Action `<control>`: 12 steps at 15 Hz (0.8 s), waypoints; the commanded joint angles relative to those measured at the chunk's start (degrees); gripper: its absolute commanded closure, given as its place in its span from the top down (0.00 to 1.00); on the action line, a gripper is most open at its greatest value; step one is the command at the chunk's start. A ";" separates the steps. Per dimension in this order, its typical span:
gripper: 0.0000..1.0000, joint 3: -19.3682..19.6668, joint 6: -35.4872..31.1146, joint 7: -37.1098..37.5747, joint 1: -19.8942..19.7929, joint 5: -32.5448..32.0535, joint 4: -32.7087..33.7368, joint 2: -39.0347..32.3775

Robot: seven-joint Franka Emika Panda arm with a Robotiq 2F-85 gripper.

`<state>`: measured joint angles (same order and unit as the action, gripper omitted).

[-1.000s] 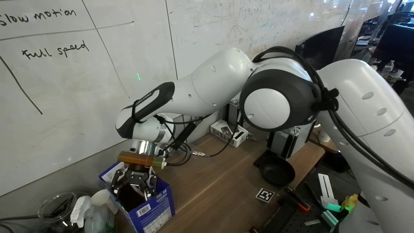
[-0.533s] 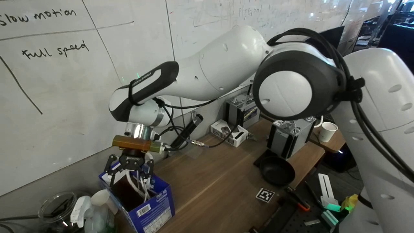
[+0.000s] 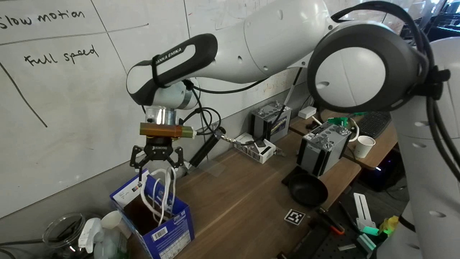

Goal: Put the white object in the blue box

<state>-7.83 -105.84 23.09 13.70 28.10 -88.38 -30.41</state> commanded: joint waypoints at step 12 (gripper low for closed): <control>1.00 -4.79 1.30 -3.84 5.40 -3.77 -5.55 3.82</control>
<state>-12.20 -103.30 18.86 17.58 26.51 -91.44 -29.38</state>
